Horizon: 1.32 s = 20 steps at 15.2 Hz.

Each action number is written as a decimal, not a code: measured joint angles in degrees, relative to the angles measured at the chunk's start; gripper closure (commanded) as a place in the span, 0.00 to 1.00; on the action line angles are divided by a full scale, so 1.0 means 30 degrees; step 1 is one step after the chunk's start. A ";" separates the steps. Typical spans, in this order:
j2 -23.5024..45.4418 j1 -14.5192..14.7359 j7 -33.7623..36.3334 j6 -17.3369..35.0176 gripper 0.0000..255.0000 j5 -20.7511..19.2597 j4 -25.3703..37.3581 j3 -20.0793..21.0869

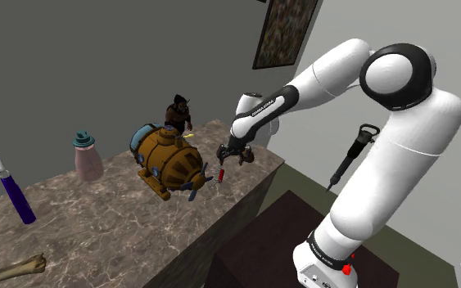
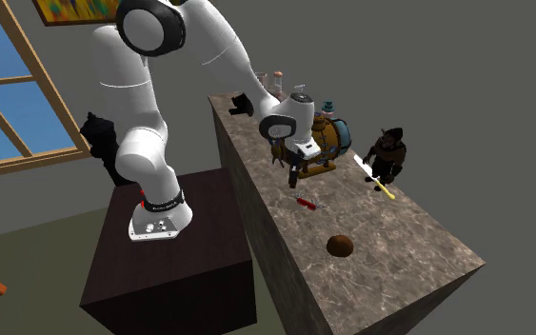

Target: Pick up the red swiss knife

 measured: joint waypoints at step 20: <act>0.8431 0.0096 0.2693 0.4962 1.00 -0.0676 0.3907 -0.1193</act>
